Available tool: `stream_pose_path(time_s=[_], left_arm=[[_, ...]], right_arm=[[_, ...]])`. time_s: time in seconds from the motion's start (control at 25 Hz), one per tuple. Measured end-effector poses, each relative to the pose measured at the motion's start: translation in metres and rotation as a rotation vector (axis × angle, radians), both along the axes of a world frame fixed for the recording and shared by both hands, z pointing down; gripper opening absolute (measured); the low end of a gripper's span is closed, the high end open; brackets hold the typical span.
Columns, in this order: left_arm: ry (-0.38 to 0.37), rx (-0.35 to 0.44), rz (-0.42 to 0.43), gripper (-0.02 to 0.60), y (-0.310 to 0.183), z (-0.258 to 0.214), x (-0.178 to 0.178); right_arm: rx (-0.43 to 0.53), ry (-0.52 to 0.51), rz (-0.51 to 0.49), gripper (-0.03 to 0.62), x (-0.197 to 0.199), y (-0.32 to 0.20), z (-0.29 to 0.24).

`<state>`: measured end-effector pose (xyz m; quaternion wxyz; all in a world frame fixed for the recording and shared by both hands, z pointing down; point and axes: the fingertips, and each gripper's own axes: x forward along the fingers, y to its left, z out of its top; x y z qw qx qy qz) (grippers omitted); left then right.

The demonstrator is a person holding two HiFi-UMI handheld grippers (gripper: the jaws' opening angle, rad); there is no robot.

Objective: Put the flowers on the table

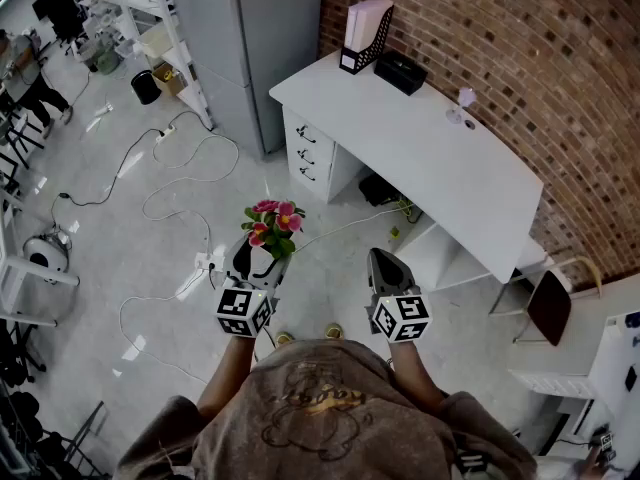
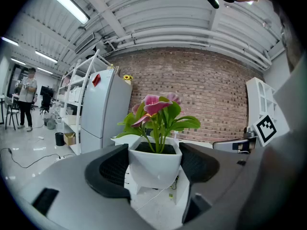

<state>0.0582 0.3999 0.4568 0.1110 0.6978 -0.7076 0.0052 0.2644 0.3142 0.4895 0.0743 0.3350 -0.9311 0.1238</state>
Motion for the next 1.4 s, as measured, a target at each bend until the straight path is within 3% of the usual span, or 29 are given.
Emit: stream_pose_path(time_s=[0.4,0.92,1.4], left_arm=[[0.013,-0.004,-0.004,0.347,0.008,0.004,-0.01],[0.012,0.013,0.065,0.347,0.024,0.013,-0.048],[0.019,0.009,0.086,0.347,0.001,0.024,-0.071]], right_arm=[[-0.01,-0.005,-0.012,0.002,-0.016,0.006,0.003],[-0.012,0.02,0.02,0.005,-0.05,0.036,0.014],[-0.018,0.017,0.044,0.005,-0.071,0.021,0.02]])
